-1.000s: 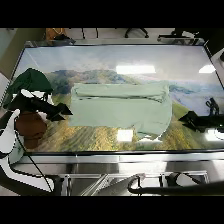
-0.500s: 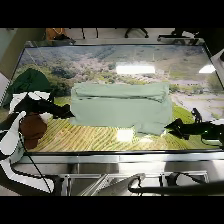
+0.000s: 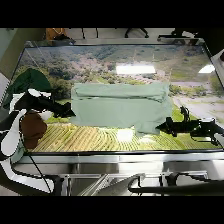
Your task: Fold the shirts.
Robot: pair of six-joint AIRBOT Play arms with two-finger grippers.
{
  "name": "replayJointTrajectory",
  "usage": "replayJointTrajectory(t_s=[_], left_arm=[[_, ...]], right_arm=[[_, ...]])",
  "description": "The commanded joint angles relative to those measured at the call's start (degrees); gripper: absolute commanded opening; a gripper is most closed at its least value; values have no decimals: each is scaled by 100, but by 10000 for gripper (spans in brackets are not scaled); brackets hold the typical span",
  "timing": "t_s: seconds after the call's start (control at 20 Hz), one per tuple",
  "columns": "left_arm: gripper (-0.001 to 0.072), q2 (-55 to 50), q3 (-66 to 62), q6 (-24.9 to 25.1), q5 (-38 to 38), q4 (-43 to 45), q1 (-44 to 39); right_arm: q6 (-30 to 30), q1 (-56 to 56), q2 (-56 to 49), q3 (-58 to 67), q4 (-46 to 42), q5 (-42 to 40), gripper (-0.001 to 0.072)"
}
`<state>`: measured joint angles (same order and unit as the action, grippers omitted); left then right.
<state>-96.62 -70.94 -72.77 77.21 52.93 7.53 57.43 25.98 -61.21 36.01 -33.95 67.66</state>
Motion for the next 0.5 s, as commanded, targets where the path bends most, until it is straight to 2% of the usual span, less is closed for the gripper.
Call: replayJointTrajectory(t_s=[0.0,0.1,0.25,0.35,0.45], left_arm=[[9,125,28,-284,691,291,-11],[10,490,363,-389,667,852,-72],[9,1016,1113,-450,1012,1668,-48],[10,1362,1565,-518,1027,1954,129],[10,1600,1805,-525,1043,1937,343]], right_arm=[[398,-26,385,11,-431,337,18],[1154,-26,933,-85,-1504,389,18],[2186,-24,2046,-398,-2894,662,17],[2479,-24,2774,-409,-3434,835,17],[2518,-24,3344,-352,-3405,890,17]])
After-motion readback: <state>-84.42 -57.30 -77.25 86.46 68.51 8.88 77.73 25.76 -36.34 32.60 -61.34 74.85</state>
